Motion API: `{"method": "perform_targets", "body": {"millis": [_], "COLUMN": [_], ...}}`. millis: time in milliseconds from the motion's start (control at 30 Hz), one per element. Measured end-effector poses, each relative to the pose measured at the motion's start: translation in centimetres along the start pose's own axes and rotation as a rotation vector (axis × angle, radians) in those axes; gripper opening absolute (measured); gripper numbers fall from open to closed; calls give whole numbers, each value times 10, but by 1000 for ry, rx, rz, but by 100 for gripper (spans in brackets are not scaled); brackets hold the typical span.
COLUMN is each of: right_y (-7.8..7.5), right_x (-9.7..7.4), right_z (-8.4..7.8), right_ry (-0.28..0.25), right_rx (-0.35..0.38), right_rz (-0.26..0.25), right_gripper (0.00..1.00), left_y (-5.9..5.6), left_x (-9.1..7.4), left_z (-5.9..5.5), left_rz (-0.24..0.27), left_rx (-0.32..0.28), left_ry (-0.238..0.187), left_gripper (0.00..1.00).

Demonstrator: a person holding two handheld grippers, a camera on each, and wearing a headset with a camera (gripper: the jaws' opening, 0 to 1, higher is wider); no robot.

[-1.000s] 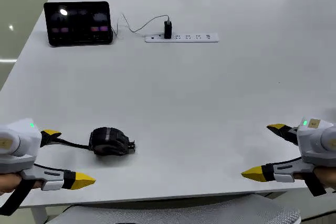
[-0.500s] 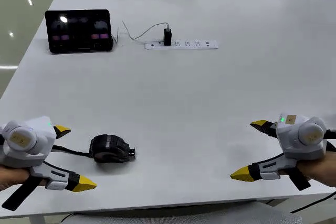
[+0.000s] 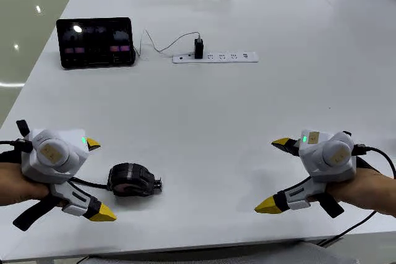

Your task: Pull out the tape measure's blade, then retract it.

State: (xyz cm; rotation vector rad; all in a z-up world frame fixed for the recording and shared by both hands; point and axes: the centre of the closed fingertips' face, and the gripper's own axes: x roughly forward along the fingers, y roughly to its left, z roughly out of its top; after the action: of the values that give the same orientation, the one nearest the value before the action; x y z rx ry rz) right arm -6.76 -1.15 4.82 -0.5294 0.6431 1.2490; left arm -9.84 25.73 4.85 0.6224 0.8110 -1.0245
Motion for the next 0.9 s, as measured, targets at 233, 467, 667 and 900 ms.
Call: {"method": "perform_targets", "body": {"millis": [233,467,667,900], "right_y": [6,15,20,24], "right_x": [14,26,42,60], "right_z": [10,22,36,48], "right_ry": [9,9,-3,1], "right_rx": [-38,-56,-83,-110], "right_rz": [40,77,102,142], "right_gripper": [99,99,99,99], "left_y": [-2,-5,-5,-8], "left_x": [11,18,29,38], "left_z": [18,28,26,25], "left_rz": [-41,-84,-108,-131], "left_rx": [67,113,150,164], "left_ry": [15,45,81,111], "left_gripper": [99,96,88,75]}}
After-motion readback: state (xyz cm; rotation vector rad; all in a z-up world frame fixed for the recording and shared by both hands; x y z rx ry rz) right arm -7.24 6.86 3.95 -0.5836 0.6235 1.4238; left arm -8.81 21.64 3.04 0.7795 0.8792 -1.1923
